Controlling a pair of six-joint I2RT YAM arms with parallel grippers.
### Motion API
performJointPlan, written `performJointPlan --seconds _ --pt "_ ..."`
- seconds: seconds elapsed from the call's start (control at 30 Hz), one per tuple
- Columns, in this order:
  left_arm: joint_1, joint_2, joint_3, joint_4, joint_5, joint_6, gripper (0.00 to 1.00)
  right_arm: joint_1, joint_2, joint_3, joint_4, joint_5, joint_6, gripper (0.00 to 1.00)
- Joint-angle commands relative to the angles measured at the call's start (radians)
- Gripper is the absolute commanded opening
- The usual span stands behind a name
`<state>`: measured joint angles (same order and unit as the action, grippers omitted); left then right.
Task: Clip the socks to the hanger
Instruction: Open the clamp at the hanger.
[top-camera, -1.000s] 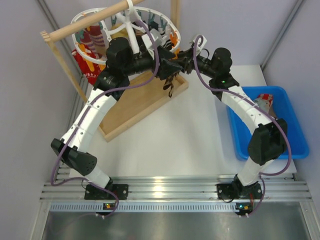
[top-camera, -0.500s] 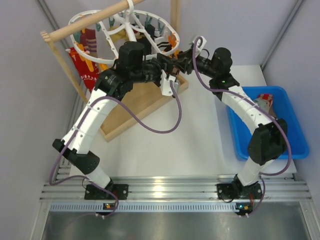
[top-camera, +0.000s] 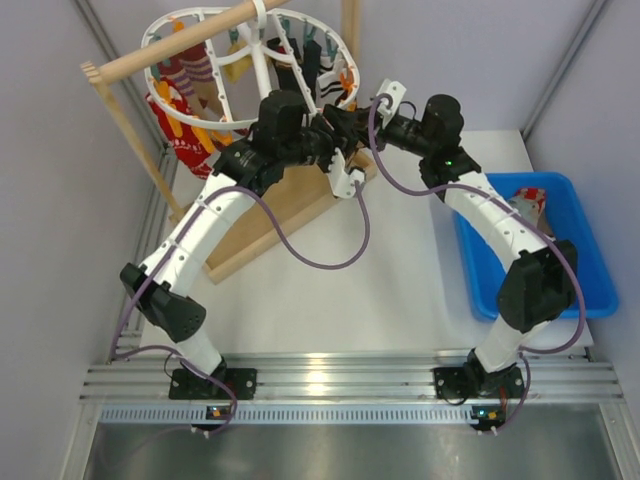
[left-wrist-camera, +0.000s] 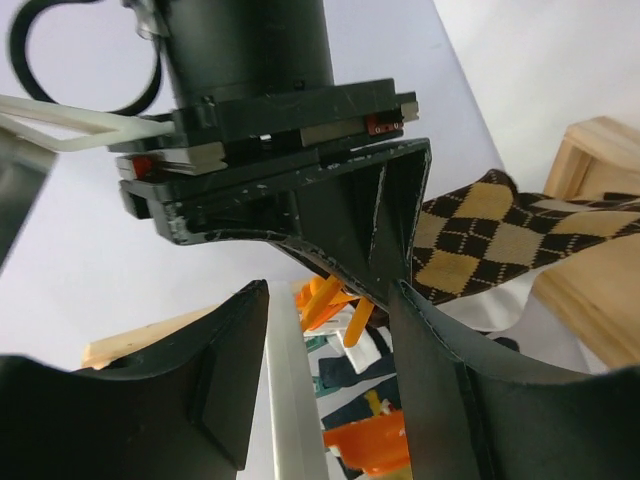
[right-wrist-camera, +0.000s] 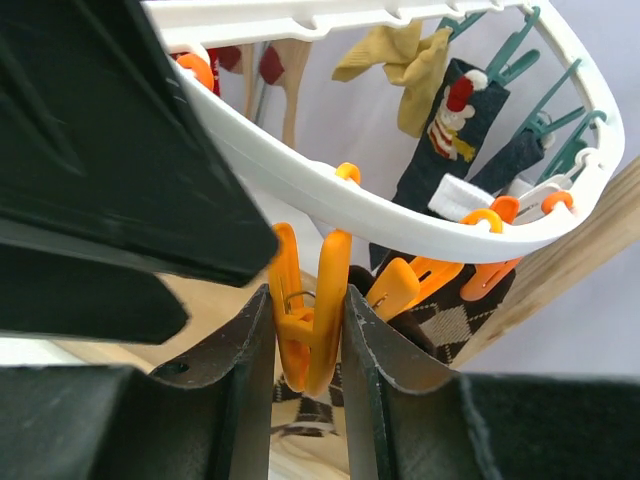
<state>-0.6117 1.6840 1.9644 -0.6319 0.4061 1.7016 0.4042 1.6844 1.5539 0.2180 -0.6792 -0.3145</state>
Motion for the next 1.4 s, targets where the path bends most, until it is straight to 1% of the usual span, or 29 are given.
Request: performJointPlan --seconds 0.0,0.2,0.3,0.4,0.53,0.67,0.87,1.07,1.1,1.23,1.27,1.37 --pt "0.016 0.022 -0.018 0.126 -0.015 0.115 0.56 0.007 -0.055 0.043 -0.051 -0.017 -0.084 0.00" --pt "0.023 0.072 0.008 0.159 -0.061 0.176 0.56 0.010 -0.055 0.052 -0.094 -0.002 -0.149 0.00" --pt "0.027 0.103 0.042 0.158 -0.090 0.179 0.56 0.010 -0.057 0.054 -0.109 0.001 -0.185 0.00" --pt "0.029 0.112 0.044 0.170 -0.113 0.196 0.55 0.016 -0.060 0.054 -0.126 0.010 -0.221 0.00" --pt "0.026 0.109 0.025 0.211 -0.115 0.199 0.55 0.030 -0.063 0.038 -0.137 0.038 -0.265 0.00" --pt "0.018 0.111 0.022 0.284 -0.134 0.182 0.58 0.039 -0.063 0.032 -0.146 0.063 -0.294 0.00" --pt "0.017 0.140 0.060 0.278 -0.179 0.190 0.58 0.048 -0.069 0.025 -0.154 0.069 -0.325 0.00" --pt "0.017 0.170 0.082 0.284 -0.248 0.185 0.55 0.053 -0.083 0.003 -0.151 0.064 -0.356 0.00" --pt "0.015 0.174 0.090 0.284 -0.257 0.181 0.54 0.051 -0.086 0.002 -0.149 0.060 -0.354 0.00" --pt "0.015 0.184 0.093 0.281 -0.286 0.181 0.26 0.051 -0.091 -0.009 -0.143 0.049 -0.351 0.00" --pt "0.015 0.186 0.093 0.284 -0.288 0.181 0.18 0.051 -0.091 -0.009 -0.140 0.049 -0.351 0.00" --pt "0.015 0.184 0.088 0.290 -0.293 0.170 0.11 0.051 -0.094 -0.012 -0.135 0.046 -0.350 0.00"
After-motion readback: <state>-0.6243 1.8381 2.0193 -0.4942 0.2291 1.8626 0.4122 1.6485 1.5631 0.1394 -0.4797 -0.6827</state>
